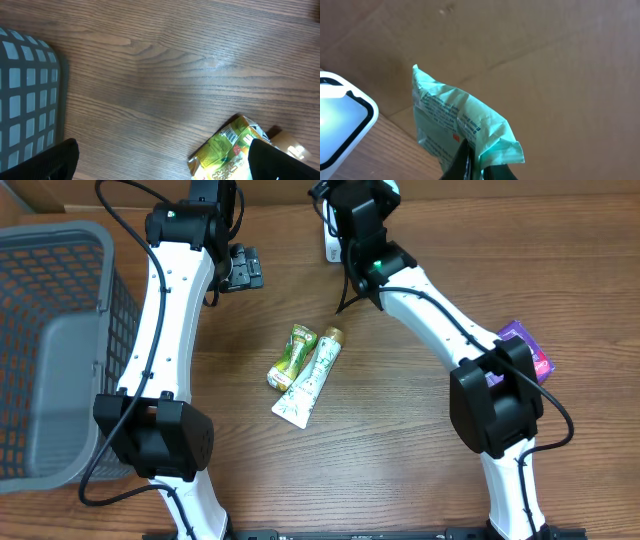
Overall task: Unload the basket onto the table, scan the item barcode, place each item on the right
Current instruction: 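Carry the mint-green pack with the right gripper up to the white scanner, then hold the mint-green pack in front of the white scanner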
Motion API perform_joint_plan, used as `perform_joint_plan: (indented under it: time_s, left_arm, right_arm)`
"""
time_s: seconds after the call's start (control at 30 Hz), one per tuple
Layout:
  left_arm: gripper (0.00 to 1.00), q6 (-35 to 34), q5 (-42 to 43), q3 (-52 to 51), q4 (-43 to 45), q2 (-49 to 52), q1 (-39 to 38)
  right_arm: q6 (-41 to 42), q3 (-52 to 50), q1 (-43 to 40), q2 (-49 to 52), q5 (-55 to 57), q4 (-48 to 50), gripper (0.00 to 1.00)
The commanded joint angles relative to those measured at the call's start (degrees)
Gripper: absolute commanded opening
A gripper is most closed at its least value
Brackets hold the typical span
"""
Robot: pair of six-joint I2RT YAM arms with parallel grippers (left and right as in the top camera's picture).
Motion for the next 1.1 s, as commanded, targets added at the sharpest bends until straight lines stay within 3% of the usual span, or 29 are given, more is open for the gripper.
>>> perform_joint_plan:
  time_s: [0.0, 0.73, 1.07]
  left_arm:
    - [1.0, 0.4, -0.5, 0.9, 0.1, -1.1, -0.1]
    - [1.0, 0.4, -0.5, 0.9, 0.0, -1.1, -0.1]
    - [0.99, 0.4, -0.5, 0.9, 0.1, -1.1, -0.1]
  right_arm:
    - [-9.2, 1.1, 0.4, 2.3, -0.8, 2.8, 0.04]
    - [-9.6, 1.0, 1.5, 5.7, -8.0, 2.2, 0.04]
    - [-18.5, 1.0, -0.3, 7.5, -7.3, 7.3, 0.04]
